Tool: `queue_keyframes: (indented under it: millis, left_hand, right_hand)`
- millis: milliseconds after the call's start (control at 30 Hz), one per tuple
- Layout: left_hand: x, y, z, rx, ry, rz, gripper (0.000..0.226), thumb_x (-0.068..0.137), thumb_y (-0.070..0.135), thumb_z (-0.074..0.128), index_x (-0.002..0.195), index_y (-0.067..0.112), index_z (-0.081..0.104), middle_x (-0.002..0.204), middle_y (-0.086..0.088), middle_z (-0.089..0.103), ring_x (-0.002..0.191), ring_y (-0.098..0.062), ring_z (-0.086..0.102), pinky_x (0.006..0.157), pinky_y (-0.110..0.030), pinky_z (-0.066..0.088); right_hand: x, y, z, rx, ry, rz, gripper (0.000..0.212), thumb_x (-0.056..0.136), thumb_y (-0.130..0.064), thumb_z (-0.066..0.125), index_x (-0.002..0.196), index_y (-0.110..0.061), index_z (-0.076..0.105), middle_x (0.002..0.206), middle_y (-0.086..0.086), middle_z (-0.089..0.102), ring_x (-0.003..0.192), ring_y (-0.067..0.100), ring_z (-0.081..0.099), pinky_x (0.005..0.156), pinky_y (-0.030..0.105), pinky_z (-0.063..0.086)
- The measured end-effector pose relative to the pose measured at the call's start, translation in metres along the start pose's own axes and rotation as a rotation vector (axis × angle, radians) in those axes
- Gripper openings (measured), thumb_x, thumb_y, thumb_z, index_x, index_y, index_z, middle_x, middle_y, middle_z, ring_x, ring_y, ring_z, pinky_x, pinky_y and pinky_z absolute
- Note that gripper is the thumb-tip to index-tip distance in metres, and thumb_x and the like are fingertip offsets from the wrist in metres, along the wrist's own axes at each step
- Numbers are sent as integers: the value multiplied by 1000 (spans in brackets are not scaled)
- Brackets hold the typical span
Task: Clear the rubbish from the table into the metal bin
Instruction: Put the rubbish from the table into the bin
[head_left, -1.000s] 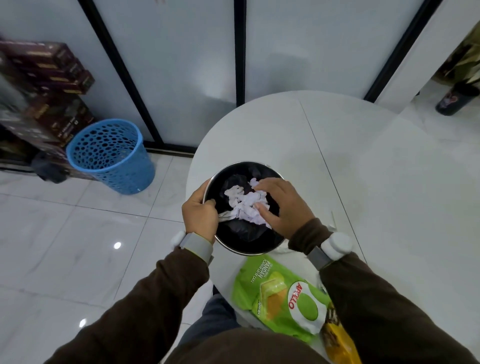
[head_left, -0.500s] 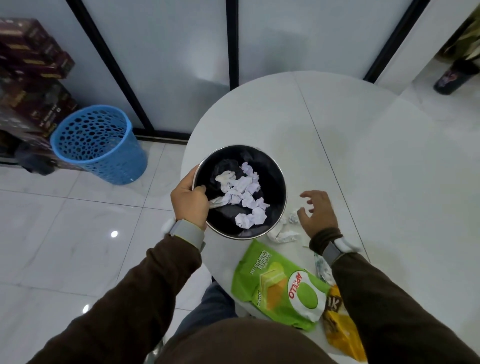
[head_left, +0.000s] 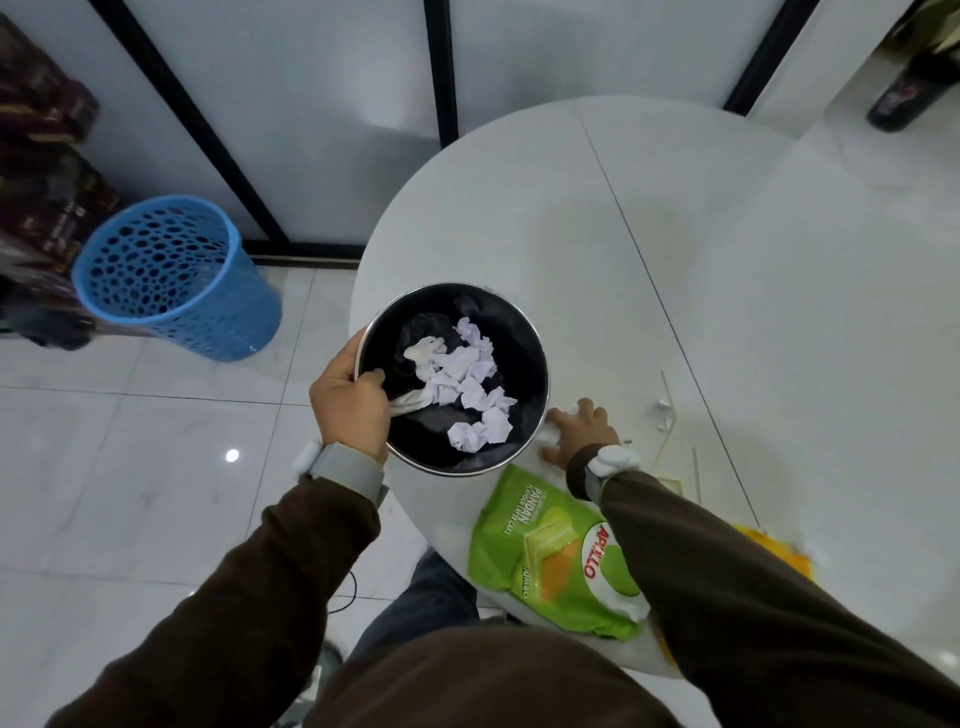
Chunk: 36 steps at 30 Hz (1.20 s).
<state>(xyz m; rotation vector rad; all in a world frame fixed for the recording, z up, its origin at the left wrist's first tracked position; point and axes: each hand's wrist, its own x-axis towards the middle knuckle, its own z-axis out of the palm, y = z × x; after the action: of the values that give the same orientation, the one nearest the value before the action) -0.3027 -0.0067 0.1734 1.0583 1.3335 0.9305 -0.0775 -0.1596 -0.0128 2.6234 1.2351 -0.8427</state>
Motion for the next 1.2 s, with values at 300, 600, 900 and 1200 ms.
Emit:
queue_keyframes:
  millis: [300, 600, 900, 1200]
  left_hand:
    - [7, -8, 8, 42, -30, -29, 61, 85, -12, 51, 104, 40, 76, 99, 17, 76, 99, -10, 71, 91, -32, 60]
    - [17, -11, 26, 45, -82, -17, 62, 84, -10, 51, 103, 42, 79, 109, 9, 77, 108, -19, 70, 98, -43, 58]
    - [22, -9, 36, 39, -90, -13, 61, 85, -11, 53, 104, 41, 78, 108, 12, 77, 106, -16, 71, 98, -42, 58]
    - [20, -10, 37, 58, -106, 10, 60, 85, -9, 53, 108, 40, 78, 112, 7, 76, 106, -16, 71, 98, -41, 58]
  right_hand:
    - [4, 20, 0, 311, 116, 4, 15, 85, -18, 67, 95, -7, 63, 107, 14, 54, 97, 35, 58, 79, 32, 43]
    - [3, 123, -38, 679, 408, 516, 37, 84, -41, 75, 106, -13, 65, 105, 13, 53, 101, 35, 60, 83, 30, 44]
    - [22, 153, -37, 486, 116, 585, 31, 79, -43, 70, 86, -12, 71, 101, 12, 68, 81, 31, 62, 71, 30, 46]
    - [18, 140, -43, 320, 75, 475, 40, 91, -49, 55, 79, -11, 61, 92, 12, 68, 78, 30, 60, 71, 28, 44]
